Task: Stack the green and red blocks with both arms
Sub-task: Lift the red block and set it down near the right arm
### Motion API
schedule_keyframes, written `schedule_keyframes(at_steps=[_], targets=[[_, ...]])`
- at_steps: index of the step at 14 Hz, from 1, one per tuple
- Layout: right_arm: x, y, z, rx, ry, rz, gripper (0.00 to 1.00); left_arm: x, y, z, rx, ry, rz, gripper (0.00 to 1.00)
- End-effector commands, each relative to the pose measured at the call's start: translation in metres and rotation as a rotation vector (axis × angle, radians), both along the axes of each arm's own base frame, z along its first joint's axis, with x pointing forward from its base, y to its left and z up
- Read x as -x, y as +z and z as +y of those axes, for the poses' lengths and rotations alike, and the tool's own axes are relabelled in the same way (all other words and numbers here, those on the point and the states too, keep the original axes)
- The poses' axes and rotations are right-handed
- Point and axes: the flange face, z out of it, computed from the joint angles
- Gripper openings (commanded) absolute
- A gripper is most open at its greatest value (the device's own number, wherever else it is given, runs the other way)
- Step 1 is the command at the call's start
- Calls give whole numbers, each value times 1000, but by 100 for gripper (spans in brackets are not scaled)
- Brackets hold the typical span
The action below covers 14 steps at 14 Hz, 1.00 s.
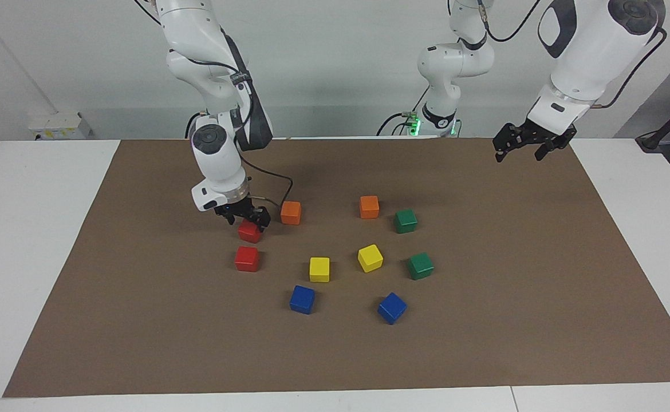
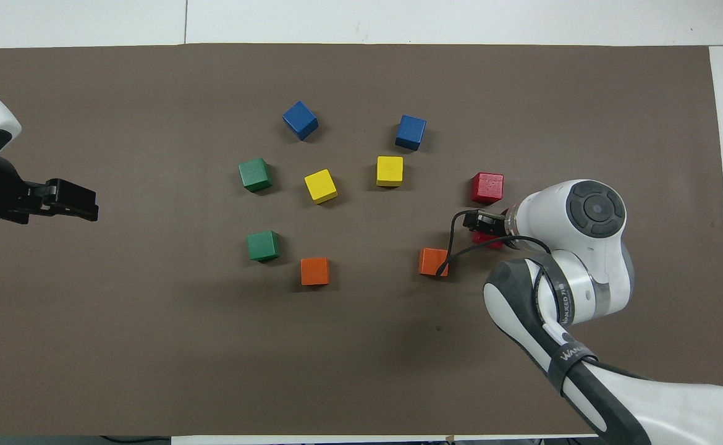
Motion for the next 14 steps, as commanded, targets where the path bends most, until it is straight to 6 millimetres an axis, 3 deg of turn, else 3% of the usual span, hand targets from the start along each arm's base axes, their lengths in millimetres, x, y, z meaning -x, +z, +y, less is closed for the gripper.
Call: schedule_keyframes(at_steps=[1,3,5,8,11,14], targets=[[-1,2,12,-11,13,-15,0,7,5,2,-4,3,4,100],[-13,21,10,-7,10,7,0,7,5,2,-4,3,4,100],[-29,58,3,7,38,64,0,7,5,2,-4,3,4,100],[-39,107,-40,5,146,62,0,7,5,2,-4,3,4,100],[-50,111,-114,7,311,15,0,7,4,2,-4,3,7,100],[-53,104,-165,17,381,-13,0,7,5,0,-4,2,5,100]])
